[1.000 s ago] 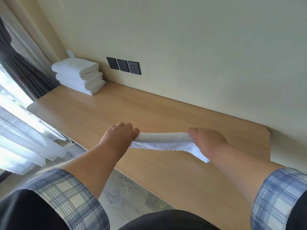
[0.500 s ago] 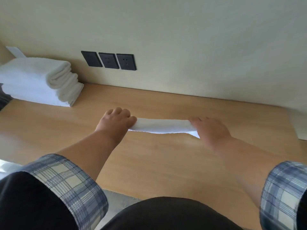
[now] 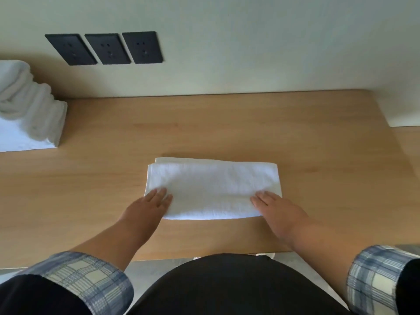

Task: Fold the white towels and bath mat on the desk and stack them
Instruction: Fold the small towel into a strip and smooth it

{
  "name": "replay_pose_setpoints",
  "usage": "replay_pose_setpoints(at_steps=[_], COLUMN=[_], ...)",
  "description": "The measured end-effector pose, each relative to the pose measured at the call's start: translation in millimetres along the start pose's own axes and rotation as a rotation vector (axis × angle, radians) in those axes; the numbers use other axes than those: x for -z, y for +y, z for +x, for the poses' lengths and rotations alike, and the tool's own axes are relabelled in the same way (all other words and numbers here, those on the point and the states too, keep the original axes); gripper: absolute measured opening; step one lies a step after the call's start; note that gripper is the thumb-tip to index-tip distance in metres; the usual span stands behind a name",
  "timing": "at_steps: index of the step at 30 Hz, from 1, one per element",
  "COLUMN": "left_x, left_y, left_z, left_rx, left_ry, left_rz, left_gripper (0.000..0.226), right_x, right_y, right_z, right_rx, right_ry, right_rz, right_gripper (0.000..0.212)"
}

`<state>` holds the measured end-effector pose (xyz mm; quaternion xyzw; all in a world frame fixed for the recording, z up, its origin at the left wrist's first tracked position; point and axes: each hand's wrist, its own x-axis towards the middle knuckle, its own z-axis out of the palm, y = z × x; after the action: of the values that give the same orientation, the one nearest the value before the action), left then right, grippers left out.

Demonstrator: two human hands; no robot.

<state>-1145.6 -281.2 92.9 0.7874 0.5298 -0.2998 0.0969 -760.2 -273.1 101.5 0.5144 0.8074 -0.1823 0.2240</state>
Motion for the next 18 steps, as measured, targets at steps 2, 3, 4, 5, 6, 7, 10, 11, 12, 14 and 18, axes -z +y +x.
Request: replay_pose_setpoints(at_steps=[2,3,4,5,6,7,10,11,12,14,18], left_x=[-3.8,-1.9,2.1,7.9,14.0,19.6,32.3,35.0,36.5,37.2,36.6], left_y=[-2.4,-6.0,-10.8,-16.2,-21.5,-26.6,-42.3,-47.8,-53.5,-62.7,-65.0], left_z=[-2.8,-2.4,0.2,5.1,12.3,21.6,54.7,64.5,72.2,81.0,75.3], left_rx=[-0.020,-0.026,-0.022,0.000,0.048,0.124,0.408,0.460,0.478,0.458,0.359], left_ry=[0.009,0.030,0.062,0.101,0.142,0.177,0.168,0.136,0.107,0.118,0.327], left_rz=[-0.067,-0.118,-0.181,-0.256,-0.341,-0.432,-0.648,-0.710,-0.758,-0.790,-0.899], left_gripper=[0.081,0.077,0.072,0.066,0.062,0.060,0.076,0.079,0.074,0.047,0.009], right_x=[-5.0,-4.0,-0.4,4.9,10.8,17.7,39.5,45.5,50.6,58.4,64.3], right_y=[-0.3,0.4,2.1,4.2,6.6,8.3,8.4,8.3,9.2,14.5,24.9], right_z=[-0.4,-0.6,1.2,5.5,12.5,21.5,52.5,61.4,69.2,80.2,84.7], right_rx=[-0.010,-0.016,-0.026,-0.041,-0.061,-0.094,-0.201,-0.222,-0.240,-0.300,-0.387], right_ry=[0.015,0.027,0.036,0.050,0.078,0.111,0.197,0.206,0.205,0.162,0.047], right_rz=[0.028,0.062,0.108,0.158,0.198,0.223,0.276,0.279,0.270,0.229,0.108], right_gripper=[0.061,0.059,0.058,0.056,0.053,0.052,0.056,0.058,0.060,0.063,0.048])
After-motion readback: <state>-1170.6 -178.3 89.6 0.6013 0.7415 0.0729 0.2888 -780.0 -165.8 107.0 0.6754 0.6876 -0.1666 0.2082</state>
